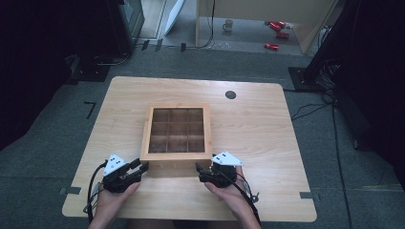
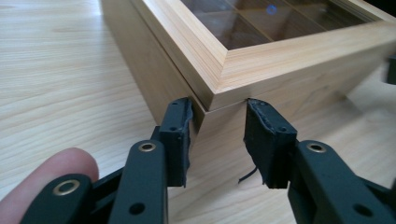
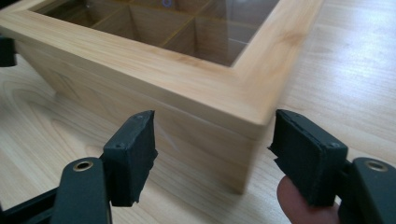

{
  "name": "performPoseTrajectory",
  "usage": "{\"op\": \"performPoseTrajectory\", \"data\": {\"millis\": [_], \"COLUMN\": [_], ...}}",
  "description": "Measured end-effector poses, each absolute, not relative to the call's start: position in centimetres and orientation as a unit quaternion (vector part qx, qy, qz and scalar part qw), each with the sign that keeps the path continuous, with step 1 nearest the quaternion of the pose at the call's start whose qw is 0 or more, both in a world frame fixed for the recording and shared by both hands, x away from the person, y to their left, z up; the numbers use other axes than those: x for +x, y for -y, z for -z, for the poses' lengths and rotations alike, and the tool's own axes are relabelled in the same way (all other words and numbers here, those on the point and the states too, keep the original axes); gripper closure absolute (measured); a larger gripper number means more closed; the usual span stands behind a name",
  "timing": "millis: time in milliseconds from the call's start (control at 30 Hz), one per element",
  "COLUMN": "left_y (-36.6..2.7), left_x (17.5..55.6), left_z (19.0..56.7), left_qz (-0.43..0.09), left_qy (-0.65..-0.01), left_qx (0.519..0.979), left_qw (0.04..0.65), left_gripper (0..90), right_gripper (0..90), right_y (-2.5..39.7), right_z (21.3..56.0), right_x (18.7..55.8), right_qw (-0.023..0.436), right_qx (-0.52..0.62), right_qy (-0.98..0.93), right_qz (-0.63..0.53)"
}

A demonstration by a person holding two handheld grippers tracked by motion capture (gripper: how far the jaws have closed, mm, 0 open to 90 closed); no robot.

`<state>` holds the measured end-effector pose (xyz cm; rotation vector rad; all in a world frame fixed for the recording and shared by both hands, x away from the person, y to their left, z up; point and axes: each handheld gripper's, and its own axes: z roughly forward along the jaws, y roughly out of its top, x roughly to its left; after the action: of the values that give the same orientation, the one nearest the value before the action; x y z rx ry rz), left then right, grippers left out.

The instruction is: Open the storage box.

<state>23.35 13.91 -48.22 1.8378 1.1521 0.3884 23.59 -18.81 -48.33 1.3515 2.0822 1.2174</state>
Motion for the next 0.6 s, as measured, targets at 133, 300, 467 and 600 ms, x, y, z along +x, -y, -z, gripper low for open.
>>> {"op": "performPoseTrajectory", "data": {"millis": [133,300,467,600], "left_y": [-13.55,-13.80,-13.86,-13.99], "left_x": [23.52,23.66,23.64,23.70], "left_z": [48.44,48.30,48.10,48.06], "left_qz": [-0.154,-0.140,-0.144,-0.147], "left_qy": [-0.471,-0.474,-0.472,-0.475], "left_qx": [0.747,0.741,0.741,0.739], "left_qw": [0.444,0.455,0.455,0.455], "left_gripper": [56.4,55.3,56.7,57.7], "right_gripper": [33.6,35.4,37.7,41.0], "right_y": [19.27,19.36,19.44,19.46], "right_z": [48.74,49.13,49.26,49.10], "right_x": [23.91,23.93,23.73,23.58], "right_qw": [0.178,0.178,0.177,0.180], "right_qx": [0.492,0.489,0.494,0.496], "right_qy": [-0.733,-0.736,-0.729,-0.727], "right_qz": [-0.435,-0.434,-0.439,-0.440]}}
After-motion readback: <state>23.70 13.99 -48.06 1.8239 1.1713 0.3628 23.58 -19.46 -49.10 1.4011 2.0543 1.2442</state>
